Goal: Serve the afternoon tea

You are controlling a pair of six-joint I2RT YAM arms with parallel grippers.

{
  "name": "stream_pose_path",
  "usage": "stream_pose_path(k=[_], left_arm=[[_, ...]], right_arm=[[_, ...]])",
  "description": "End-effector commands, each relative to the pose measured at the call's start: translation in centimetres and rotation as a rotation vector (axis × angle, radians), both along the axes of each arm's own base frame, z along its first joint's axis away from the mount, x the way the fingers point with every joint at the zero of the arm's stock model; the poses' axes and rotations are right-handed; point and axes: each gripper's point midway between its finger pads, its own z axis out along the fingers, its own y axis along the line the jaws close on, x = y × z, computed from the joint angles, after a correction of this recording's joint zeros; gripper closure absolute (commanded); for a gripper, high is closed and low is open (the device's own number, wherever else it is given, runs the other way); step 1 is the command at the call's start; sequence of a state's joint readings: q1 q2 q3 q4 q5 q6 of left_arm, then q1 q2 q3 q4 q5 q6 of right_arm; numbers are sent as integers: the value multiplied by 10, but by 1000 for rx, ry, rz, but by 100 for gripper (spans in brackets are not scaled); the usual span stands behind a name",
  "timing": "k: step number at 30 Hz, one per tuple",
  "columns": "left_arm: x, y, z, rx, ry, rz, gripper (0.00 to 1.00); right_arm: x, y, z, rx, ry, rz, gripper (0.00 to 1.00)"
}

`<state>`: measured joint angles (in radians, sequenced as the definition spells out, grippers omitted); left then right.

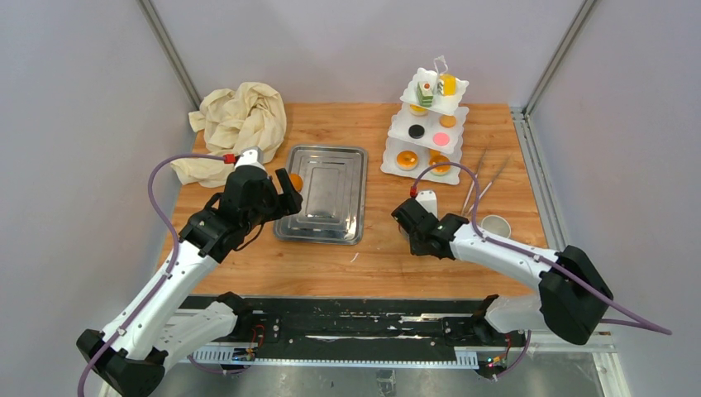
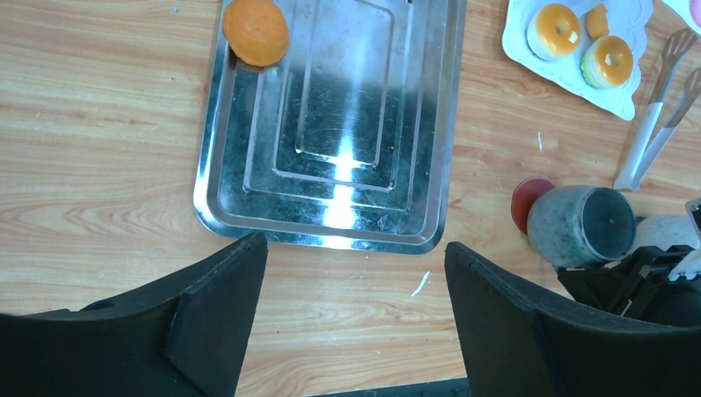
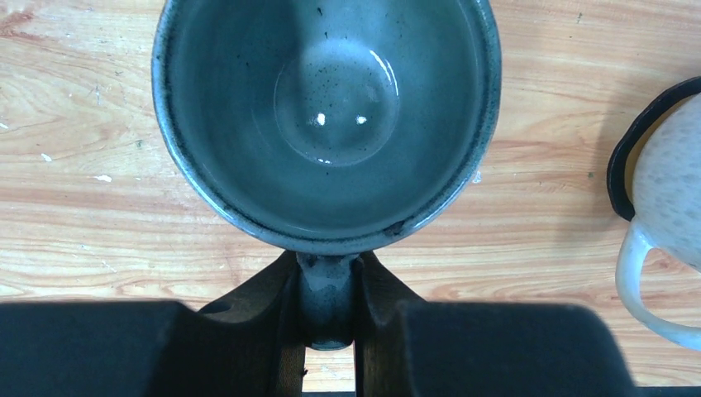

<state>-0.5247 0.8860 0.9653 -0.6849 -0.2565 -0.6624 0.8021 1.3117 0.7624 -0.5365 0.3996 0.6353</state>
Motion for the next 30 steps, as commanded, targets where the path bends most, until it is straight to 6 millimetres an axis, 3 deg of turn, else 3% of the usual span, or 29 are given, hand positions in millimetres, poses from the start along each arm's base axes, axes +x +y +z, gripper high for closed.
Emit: stream_pose_path(k=[1,5,12,16,20,27,30], left_arm=[[0,6,5,1,-22,20,17],[0,6,4,1,-18,20,17],[0,6,3,-5,-17,18,17],[-1,7,4,-3,-20,21,17],[-2,8,6,-5,-24,24,17],[-2,8,7,-9,-27,26,17],[-2,7,8,-12,-27,23,17]], right_arm=[[14,-3,17,44,-94,-37,100],[17,-1,18,45,-103,-25,99],[16,1,-1,30,-74,-24,99],[16,2,-2,47,-84,-22,99],[21,2,7,75,-138,-14,99],[37,-7,46,64,-295,-14,99],[42,-4,52,55,-307,9,99]])
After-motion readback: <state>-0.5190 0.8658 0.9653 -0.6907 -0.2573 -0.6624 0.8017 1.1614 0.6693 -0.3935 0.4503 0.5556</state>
